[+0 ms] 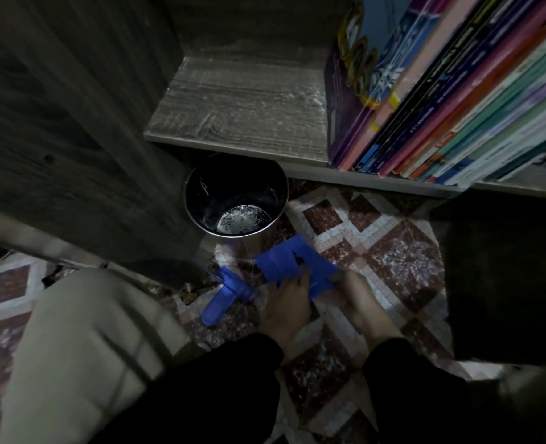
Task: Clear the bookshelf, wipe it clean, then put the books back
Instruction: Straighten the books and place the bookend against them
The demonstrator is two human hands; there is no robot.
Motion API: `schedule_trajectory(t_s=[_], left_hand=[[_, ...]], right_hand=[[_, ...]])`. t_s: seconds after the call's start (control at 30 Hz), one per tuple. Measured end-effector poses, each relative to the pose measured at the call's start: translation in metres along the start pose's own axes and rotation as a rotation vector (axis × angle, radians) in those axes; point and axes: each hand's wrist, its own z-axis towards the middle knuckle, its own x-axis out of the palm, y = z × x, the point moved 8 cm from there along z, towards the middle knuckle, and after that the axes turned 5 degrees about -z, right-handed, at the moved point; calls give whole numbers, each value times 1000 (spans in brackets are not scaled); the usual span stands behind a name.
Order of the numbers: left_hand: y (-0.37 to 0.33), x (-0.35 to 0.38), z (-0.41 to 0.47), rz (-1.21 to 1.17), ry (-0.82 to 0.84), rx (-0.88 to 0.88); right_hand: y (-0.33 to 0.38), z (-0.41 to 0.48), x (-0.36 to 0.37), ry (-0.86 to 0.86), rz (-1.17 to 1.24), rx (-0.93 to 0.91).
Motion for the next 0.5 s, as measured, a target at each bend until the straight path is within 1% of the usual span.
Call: schedule_trajectory(t_s=[0.03,0.1,0.2,0.27,0.33,0.4,0.47,0.5], left_hand=[[-5,-16,3,-46,-16,3],[-15,-51,3,-185,18,14],[-18,-109,-3,-354,89,3],[-12,-149,-12,-467,95,-2],[-3,-188,-27,-630,77,-27],[9,-229,-49,-795,29,-65],[21,-270,-74,-951,-51,-89],[28,-292,-87,-1004,-106,-87]], right_hand=[[18,-3,1,-7,-45,-46],[55,-14,5,-1,-205,-162],[106,-46,27,89,-404,-321],[131,-69,44,121,-568,-438],[150,-96,66,188,-677,-583],[163,-124,90,301,-677,-692],[169,-155,110,412,-657,-732],[175,-168,119,442,-653,-781]])
